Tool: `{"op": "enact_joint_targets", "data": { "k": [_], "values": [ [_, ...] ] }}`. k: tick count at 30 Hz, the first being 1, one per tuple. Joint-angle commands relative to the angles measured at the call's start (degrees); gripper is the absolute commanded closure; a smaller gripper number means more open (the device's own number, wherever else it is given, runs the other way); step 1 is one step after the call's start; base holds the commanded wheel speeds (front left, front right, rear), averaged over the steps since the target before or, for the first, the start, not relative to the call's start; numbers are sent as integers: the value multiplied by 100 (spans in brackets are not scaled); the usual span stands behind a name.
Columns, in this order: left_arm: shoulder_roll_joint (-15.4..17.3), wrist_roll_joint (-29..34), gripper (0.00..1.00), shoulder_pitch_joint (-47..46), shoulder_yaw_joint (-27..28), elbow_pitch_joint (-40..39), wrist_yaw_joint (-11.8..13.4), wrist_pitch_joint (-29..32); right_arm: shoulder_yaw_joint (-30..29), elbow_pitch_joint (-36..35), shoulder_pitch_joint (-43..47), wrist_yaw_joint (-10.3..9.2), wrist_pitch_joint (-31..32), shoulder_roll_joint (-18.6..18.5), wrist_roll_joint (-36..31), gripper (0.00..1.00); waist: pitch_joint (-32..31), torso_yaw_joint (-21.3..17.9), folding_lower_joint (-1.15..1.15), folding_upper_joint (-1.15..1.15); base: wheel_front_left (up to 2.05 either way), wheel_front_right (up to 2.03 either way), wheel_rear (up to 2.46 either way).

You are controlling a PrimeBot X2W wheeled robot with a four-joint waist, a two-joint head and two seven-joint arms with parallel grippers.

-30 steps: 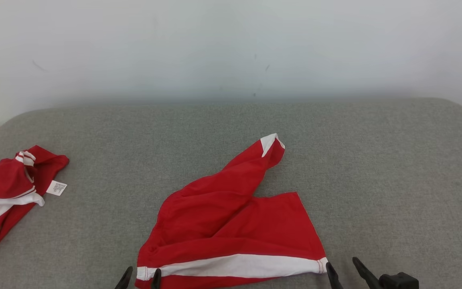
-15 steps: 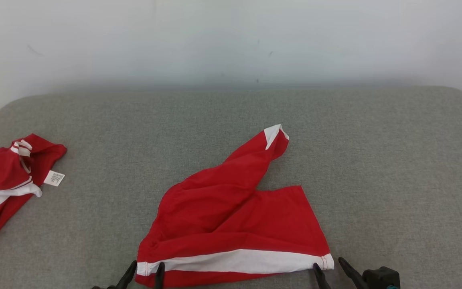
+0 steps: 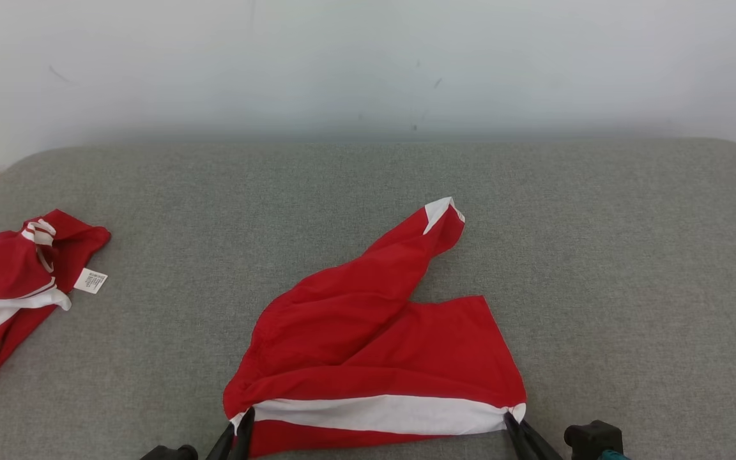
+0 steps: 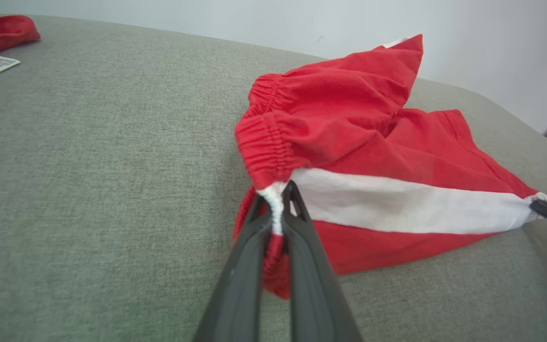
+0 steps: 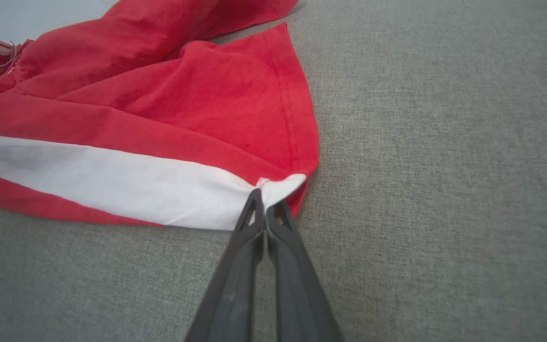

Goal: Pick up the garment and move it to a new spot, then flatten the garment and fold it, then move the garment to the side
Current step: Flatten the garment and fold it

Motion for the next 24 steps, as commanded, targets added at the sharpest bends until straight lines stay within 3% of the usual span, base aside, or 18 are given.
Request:
{"op": "enact_joint_targets", "data": {
  "k": [1, 6, 16, 24],
  "values": [
    [18, 24, 100, 115, 15, -54, -20, -32, 29, 58, -46, 3, -46, 0, 55, 100, -12, 1, 0, 0, 0, 0, 0],
    [23, 94, 100, 255, 78, -397, 6, -32, 23, -13, -83, 3, -169, -40, 126, 100, -45, 0, 0, 0, 0, 0, 0],
    [286, 224, 100, -115, 3, -1047, -37, 40, 127, -893, -296, 3, -64, -235, 689, 100, 8, 5, 0, 0, 0, 0, 0],
    [932, 42, 100, -1772, -373, -1385, -79, 604, 431, -1261, -1650, 3, 342, -569, 1251, 100, 491, -125, 0, 0, 0, 0, 0]
  ]
}}
